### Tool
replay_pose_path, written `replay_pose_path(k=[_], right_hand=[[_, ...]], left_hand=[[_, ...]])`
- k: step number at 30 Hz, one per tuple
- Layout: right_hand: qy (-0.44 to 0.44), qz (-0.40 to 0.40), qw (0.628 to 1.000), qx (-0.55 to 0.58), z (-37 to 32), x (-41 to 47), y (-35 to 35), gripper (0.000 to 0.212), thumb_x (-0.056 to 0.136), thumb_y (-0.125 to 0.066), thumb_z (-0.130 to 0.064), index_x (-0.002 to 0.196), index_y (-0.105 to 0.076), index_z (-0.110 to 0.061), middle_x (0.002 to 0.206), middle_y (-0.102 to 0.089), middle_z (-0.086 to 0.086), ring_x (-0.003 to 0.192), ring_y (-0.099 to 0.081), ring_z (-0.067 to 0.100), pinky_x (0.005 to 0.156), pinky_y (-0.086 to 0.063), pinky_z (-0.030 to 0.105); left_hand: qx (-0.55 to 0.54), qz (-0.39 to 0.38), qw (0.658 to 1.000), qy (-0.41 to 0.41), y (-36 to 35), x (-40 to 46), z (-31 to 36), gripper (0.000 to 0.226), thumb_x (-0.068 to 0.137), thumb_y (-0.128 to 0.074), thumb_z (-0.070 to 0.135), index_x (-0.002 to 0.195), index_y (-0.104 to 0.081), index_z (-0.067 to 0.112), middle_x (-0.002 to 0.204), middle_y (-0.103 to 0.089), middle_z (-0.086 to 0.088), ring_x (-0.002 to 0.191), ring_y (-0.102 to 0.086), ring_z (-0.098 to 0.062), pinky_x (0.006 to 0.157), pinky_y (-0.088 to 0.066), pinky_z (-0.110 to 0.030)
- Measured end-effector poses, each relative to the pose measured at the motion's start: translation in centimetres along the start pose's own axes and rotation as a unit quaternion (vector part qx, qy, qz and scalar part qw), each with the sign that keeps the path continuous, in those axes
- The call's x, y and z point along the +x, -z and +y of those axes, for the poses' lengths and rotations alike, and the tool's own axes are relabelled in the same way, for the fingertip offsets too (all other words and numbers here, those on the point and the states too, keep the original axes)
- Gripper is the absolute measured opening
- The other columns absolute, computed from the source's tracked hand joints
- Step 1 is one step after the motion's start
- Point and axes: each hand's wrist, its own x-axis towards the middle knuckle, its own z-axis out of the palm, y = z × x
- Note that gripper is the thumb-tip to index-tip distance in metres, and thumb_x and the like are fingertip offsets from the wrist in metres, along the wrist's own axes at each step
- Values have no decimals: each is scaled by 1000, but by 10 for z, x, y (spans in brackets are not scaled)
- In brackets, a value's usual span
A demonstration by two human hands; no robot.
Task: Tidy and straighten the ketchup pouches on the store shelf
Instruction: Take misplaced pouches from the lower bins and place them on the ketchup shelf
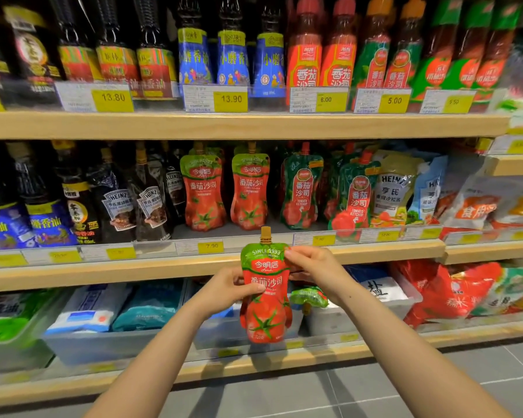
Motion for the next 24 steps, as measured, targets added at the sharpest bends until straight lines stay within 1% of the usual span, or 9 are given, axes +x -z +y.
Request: replay_pose_path(k=[3,5,9,11,13,15,17,20,24], right_hand=[[33,-83,992,-90,13,-5,-9,37,76,-73,-11,110,-62,-21,101,-69,-10,94,-65,2,73,-51,14],[44,-103,983,-145,16,-3,-20,45,71,-77,-10,113,-61,-17,107,-69,-4,98,-64,6,79,-51,16],[100,-55,982,-150,-4,17,-38,44,70,-77,-9,111,-62,-13,105,-70,4,96,-66,13,85,-52,27],[134,-38,978,-153,-20,29,-46,40,70,-77,-9,108,-63,-16,105,-70,2,97,-65,13,87,-51,28],[164,-22,972,-167,-37,42,-53,36,71,-76,-11,105,-64,-17,105,-69,1,97,-64,12,87,-51,28],[190,-20,967,-170,-53,54,-60,33,73,-75,-12,104,-64,-20,103,-69,-3,95,-63,7,85,-51,24],[221,-19,962,-159,-64,66,-69,30,75,-73,-12,102,-63,-23,100,-68,-9,93,-62,-1,80,-49,14],[246,6,954,-172,-66,87,-88,34,76,-72,-18,109,-62,-18,104,-67,-8,95,-60,-2,76,-45,6],[258,58,945,-193,-47,112,-107,36,76,-72,-21,111,-63,-15,105,-68,-4,98,-61,8,84,-49,23]], left_hand=[[-14,26,999,-42,12,-5,10,17,68,-74,33,83,-73,26,87,-76,5,85,-70,-12,68,-53,-21],[-23,43,995,-93,22,-7,21,15,67,-74,31,81,-74,27,86,-75,7,84,-69,-8,68,-51,-17],[17,96,982,-161,45,-8,45,11,74,-72,23,82,-73,30,86,-75,13,83,-67,-4,69,-51,-19],[8,151,970,-191,60,-10,50,15,82,-66,18,88,-69,31,86,-73,17,83,-66,0,70,-52,-20],[21,218,953,-211,77,-17,48,15,87,-58,25,97,-63,34,90,-71,19,87,-64,2,74,-52,-19],[128,308,920,-204,95,-25,31,16,90,-54,30,103,-61,35,98,-68,15,94,-62,-1,79,-51,-24],[301,362,861,-192,111,-32,7,21,92,-53,29,110,-62,22,103,-66,5,98,-61,-13,82,-48,-30],[490,322,787,-191,118,-35,-24,33,90,-47,33,111,-60,11,109,-64,-4,104,-58,-24,87,-41,-36],[506,330,774,-191,117,-31,-41,40,88,-45,37,116,-56,11,116,-61,-7,110,-50,-22,97,-32,-35]])
